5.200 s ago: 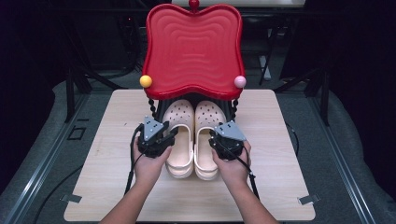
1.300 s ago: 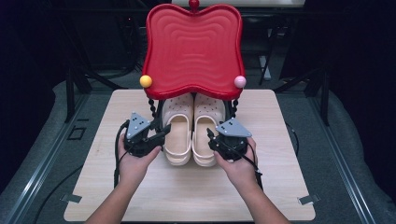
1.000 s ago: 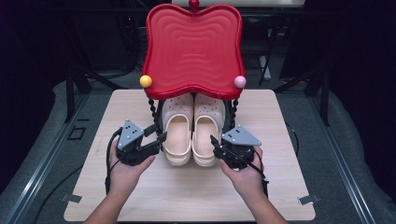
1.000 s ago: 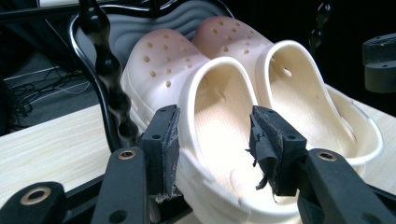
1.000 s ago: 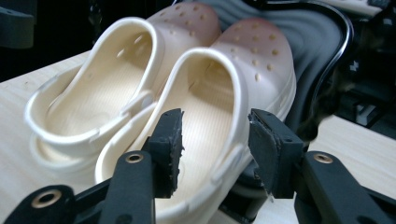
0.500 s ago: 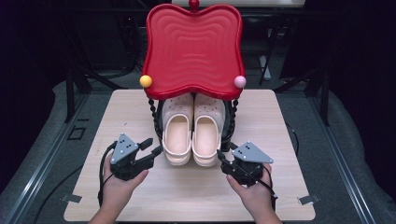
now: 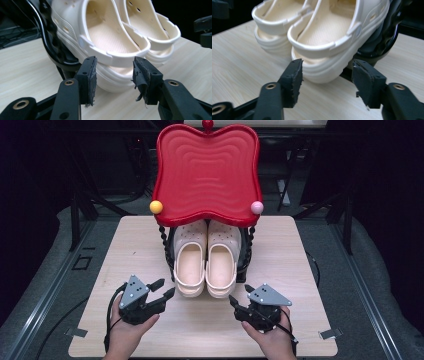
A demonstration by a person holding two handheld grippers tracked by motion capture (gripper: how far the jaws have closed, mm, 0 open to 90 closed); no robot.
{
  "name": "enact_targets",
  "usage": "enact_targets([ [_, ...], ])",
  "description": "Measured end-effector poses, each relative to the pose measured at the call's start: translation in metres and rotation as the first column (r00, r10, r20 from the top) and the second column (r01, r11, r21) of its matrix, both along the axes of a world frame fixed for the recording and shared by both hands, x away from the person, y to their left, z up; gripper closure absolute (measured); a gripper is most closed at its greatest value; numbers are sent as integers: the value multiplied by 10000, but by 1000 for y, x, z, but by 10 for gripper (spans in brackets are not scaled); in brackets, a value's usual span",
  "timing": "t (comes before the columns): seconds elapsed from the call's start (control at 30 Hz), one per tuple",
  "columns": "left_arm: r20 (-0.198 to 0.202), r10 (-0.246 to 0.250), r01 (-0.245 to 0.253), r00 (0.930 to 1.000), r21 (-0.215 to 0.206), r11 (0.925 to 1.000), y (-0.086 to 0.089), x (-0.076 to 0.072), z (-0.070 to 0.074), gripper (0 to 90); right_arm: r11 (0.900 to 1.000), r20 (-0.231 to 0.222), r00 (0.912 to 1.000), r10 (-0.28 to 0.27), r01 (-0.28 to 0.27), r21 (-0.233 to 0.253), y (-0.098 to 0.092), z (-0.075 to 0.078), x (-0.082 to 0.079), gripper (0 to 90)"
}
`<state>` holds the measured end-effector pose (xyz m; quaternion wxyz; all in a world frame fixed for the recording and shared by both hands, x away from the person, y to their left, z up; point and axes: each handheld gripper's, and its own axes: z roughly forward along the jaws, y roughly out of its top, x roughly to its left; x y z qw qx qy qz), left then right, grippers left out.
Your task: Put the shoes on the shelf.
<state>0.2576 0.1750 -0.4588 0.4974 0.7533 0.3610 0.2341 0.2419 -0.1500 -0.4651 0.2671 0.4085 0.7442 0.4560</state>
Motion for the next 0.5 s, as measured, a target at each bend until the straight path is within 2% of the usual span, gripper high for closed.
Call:
enact_targets([
  [0.03, -55, -18, 18, 10000, 12, 10000, 0, -1, -2, 550, 9998, -175, 9998, -29, 26, -197, 1, -5, -1, 485],
  [0.07, -72, -7, 7, 10000, -5, 10000, -1, -2, -5, 550, 9998, -175, 9998, -29, 26, -197, 1, -5, -1, 485],
  [0.1, -219, -44, 46, 9998, 96, 9999, -1, -4, -10, 560, 9997, -306, 9994, 147, -153, -208, 3, -10, -1, 524],
  [0.13, -219, -44, 46, 9998, 96, 9999, -1, -4, -10, 570, 9997, -306, 9994, 147, -153, -208, 3, -10, -1, 524],
  [0.17, -308, -15, 18, 9995, 103, 9999, -2, -5, -15, 585, 9990, -180, 9995, 259, -265, -349, 5, -16, -2, 571],
  [0.2, -379, 1, 4, 9993, 123, 9999, -1, -6, -17, 595, 9981, -288, 9991, 320, -334, -509, 6, -17, -3, 583],
  [0.23, -459, 42, -39, 9989, 76, 10000, -2, -6, -20, 612, 9982, -173, 9993, 318, -327, -500, 7, -20, -3, 614],
  [0.3, -555, 75, -67, 9984, 143, 9999, -2, -6, -24, 635, 9969, -291, 9984, 475, -492, -606, 8, -24, -3, 647],
  [0.33, -555, 75, -67, 9984, 143, 9999, -2, -6, -24, 664, 9969, -291, 9984, 475, -492, -606, 8, -24, -3, 647],
  [0.4, -728, 48, -43, 9973, 70, 10000, -3, -5, -31, 727, 9965, -202, 9987, 475, -487, -685, 11, -30, -2, 717],
  [0.43, -865, 0, 6, 9963, 73, 10000, -3, -5, -33, 761, 9949, -495, 9972, 555, -594, -816, 10, -30, -3, 735],
  [0.5, -904, -40, 50, 9959, 109, 9999, -4, -4, -36, 775, 9949, -550, 9965, 631, -671, -751, 11, -32, -2, 750],
])
